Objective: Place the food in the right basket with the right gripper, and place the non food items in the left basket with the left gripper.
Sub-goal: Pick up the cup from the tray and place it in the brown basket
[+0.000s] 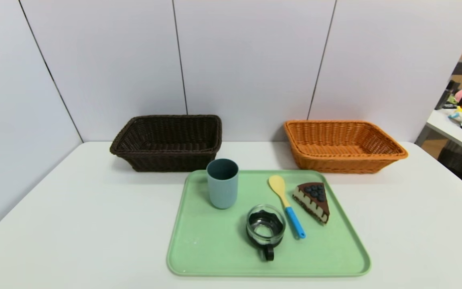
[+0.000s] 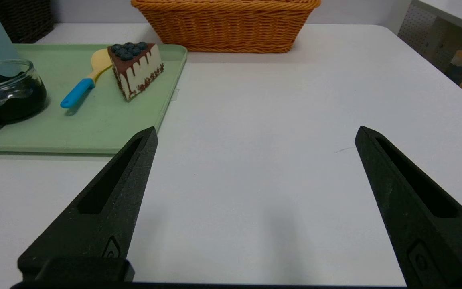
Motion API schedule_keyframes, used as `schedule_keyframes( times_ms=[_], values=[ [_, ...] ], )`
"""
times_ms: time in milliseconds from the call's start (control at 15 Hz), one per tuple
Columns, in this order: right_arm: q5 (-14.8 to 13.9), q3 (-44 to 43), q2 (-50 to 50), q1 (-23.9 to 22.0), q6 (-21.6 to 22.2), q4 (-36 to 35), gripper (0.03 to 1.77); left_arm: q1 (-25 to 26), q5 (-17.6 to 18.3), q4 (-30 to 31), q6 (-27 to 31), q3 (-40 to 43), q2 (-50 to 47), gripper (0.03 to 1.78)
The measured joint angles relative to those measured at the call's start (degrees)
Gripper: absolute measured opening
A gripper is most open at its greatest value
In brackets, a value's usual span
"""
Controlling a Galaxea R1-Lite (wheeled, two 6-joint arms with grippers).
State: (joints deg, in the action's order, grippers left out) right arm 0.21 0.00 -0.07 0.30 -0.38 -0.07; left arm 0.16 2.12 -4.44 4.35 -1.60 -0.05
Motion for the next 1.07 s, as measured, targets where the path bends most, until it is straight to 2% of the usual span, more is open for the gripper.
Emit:
schedule_keyframes(
  times_ms=[733,933,1067],
  values=[
    [0.09,0.00,0.00,0.00,-0.15,0.00,1.70,0.00,-0.01,-0.11,-0.41,-0.16,0.00,1.69],
    [0.72,-1.56,0.02,0.00,-1.24,0.26,1.70,0.00,-0.83,-2.21,-0.52,-1.68,0.00,1.69],
    [2.40,-6.34,0.49,-0.01,-1.27,3.46,1.70,-0.05,-0.48,-6.97,-0.52,-5.23,0.00,1.69]
  ],
)
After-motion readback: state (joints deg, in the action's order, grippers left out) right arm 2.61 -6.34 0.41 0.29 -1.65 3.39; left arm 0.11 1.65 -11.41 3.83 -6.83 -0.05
